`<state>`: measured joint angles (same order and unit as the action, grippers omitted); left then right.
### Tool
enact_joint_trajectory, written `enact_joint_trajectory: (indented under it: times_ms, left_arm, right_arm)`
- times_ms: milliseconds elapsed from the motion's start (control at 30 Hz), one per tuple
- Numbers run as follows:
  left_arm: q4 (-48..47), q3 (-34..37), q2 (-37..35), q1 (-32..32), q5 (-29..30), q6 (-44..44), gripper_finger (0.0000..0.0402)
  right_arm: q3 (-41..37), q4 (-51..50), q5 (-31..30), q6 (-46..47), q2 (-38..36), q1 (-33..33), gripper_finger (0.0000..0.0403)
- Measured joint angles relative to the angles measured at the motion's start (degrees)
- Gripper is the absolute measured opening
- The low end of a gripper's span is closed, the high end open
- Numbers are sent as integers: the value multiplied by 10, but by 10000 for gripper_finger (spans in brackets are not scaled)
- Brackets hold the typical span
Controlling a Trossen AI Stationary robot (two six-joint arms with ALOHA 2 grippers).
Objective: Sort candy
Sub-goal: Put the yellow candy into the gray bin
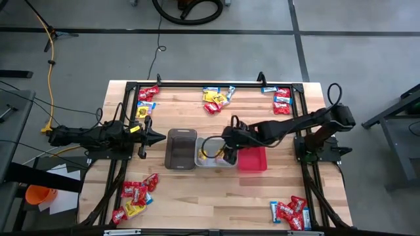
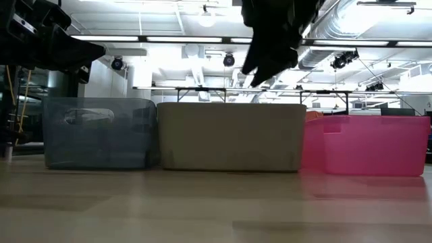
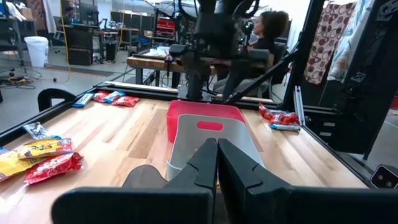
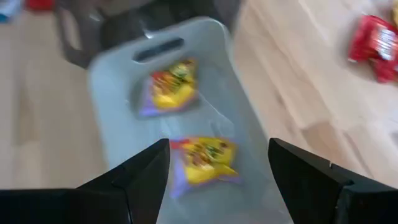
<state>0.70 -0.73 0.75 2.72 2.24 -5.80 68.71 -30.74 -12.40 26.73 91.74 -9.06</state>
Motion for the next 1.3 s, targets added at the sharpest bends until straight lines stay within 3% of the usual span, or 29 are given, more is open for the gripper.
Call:
enact_joint_trajectory:
  times_ms: [167,533,1100,1167,1300]
  left_arm:
    - [0,0,0,0,0,0,1]
    - [0,0,0,0,0,0,1]
    - [11,0,0,0,0,-2,1]
    - [24,0,0,0,-1,-22,1]
    - [75,0,0,0,2,-154,1]
  right_arm:
    - [12,36,-11,-9,-4,9,268]
    - [177,32,-52,-148,-8,39,268]
    - [201,-51,-47,-73,-10,27,268]
    - [201,-50,-47,-64,-12,27,268]
    - [202,-51,-47,-56,-15,27,268]
